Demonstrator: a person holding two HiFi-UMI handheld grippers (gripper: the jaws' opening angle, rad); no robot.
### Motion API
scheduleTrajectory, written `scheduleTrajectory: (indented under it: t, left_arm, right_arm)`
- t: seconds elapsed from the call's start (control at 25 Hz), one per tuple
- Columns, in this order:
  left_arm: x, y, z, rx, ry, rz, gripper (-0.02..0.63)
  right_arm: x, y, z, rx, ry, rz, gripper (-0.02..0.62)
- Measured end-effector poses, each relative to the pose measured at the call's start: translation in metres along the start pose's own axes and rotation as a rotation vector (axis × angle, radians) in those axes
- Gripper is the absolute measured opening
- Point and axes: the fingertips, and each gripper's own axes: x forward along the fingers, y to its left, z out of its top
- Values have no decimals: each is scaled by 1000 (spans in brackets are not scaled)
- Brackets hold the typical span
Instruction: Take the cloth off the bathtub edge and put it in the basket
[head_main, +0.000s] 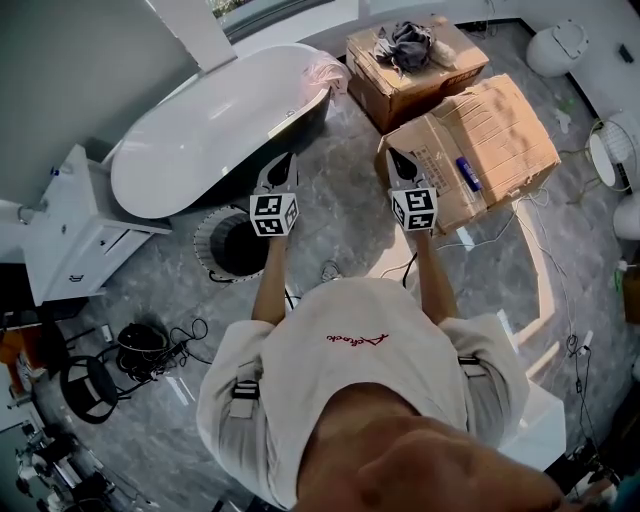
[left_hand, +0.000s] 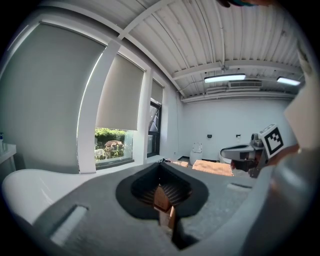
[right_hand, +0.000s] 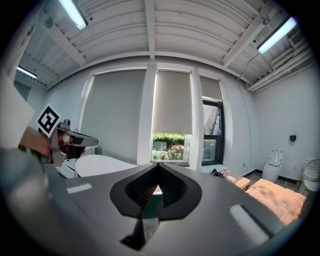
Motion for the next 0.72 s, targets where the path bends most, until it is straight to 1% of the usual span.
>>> scheduleTrajectory:
  t: [0.28,0.48,0.6,0.72]
  left_arm:
    - [7,38,4,-8,-18,-12,0]
    - [6,63,2,-7,-14,-9,0]
    - [6,72,1,4,-9,-1,0]
    - [8,70,-3,23,2,2,0]
  right_arm:
    - [32,16,10,-18,2,-8,5]
    - [52,33,13,-25,2,-1,5]
    - [59,38,12,-20,9,6,5]
    - [63,39,9,-25,11,22,5]
